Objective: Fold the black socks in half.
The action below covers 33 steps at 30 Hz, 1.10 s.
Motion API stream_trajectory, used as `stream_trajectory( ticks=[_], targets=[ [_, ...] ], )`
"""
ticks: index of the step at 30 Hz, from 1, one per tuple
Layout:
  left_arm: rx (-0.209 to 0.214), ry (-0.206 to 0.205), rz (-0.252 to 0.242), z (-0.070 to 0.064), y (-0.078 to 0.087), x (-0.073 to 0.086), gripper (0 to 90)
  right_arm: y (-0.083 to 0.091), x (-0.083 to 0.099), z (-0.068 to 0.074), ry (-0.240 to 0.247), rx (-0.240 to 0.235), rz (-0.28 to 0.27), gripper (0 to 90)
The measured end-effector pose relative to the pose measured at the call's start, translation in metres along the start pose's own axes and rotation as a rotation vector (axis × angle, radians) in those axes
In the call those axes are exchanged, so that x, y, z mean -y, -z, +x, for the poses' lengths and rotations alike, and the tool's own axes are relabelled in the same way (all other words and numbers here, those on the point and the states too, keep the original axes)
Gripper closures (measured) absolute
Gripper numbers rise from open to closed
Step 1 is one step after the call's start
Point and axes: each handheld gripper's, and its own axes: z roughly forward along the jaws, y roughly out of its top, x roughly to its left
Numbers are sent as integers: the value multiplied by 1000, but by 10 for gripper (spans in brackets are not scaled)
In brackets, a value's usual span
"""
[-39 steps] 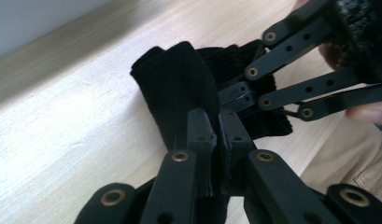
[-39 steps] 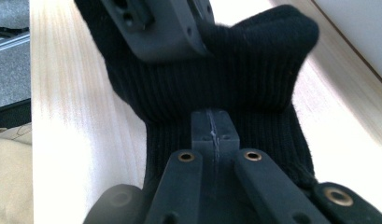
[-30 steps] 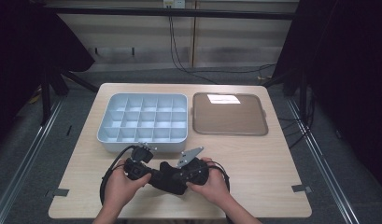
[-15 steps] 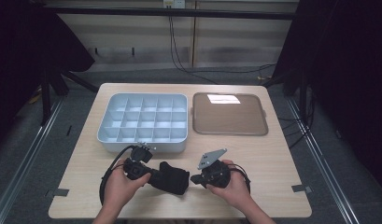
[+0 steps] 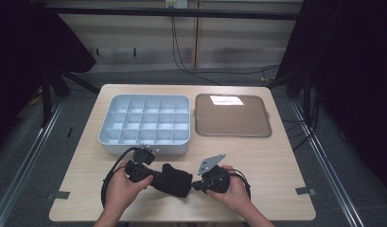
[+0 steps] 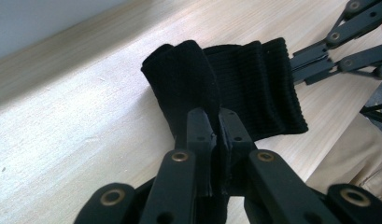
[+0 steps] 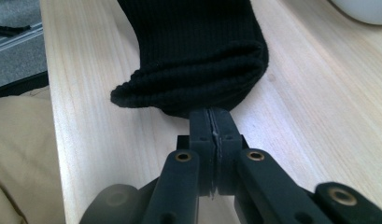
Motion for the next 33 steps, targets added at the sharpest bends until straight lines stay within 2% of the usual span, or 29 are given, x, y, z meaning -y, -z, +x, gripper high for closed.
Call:
stream_trajectory(
  ticks=[7, 14, 24, 33],
  targets=[
    [7, -29, 7, -6, 1, -3, 842, -7, -3, 2, 0, -4, 3, 891],
    [19, -36, 9, -9, 0, -3, 839, -12, -6, 4, 19, -7, 6, 891],
    [37, -39, 12, -11, -3, -4, 839, -15, -7, 6, -4, -16, 1, 892],
    [53, -55, 23, -19, -11, -5, 836, -17, -9, 6, 9, -11, -3, 892]
  ],
)
